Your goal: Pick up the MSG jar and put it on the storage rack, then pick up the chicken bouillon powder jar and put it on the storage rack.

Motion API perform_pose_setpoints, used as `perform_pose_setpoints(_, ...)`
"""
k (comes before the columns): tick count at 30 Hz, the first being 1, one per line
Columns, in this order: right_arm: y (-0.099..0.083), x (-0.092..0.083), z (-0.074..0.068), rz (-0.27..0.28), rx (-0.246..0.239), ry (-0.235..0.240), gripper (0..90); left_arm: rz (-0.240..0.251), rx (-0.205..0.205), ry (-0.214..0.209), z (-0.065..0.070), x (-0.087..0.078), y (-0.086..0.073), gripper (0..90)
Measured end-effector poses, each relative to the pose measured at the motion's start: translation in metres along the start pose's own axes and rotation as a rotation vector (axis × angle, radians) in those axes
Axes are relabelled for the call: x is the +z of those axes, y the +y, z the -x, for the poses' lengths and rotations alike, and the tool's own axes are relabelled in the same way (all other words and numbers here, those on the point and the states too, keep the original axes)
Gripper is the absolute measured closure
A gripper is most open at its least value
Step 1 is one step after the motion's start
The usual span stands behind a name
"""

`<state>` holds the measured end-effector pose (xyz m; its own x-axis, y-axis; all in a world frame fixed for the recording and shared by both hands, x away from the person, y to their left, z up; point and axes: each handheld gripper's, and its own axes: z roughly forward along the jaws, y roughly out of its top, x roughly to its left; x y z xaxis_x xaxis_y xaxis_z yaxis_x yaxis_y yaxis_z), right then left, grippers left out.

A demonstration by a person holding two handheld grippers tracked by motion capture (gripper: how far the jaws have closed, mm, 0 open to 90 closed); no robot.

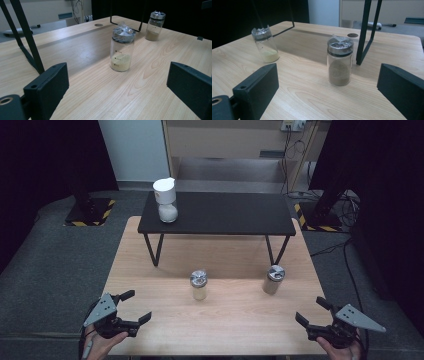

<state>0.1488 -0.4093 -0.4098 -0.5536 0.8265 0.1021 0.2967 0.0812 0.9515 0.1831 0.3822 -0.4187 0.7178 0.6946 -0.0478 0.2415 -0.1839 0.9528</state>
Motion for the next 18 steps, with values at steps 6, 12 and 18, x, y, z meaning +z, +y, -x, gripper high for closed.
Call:
perform_pose_setpoints(6,0.0003,-0.0003,-0.0004,-0.001,-0.005,0.003,4.2,-0.005,0.002,-0.008,-0.0002,0.0004,0.0003,2.7)
perform_pose_setpoints(12,0.0001,-0.0004,-0.0010,0.002,-0.006,-0.003,4.1,0.009,-0.016,-0.015,-0.0034,-0.0006,-0.0022,2.6)
perform_pose_setpoints(18,0.0004,-0.0012,-0.0030,0.012,-0.001,-0.009,3.7,0.011,-0.016,-0.017,-0.0038,-0.0012,-0.0026,2.6)
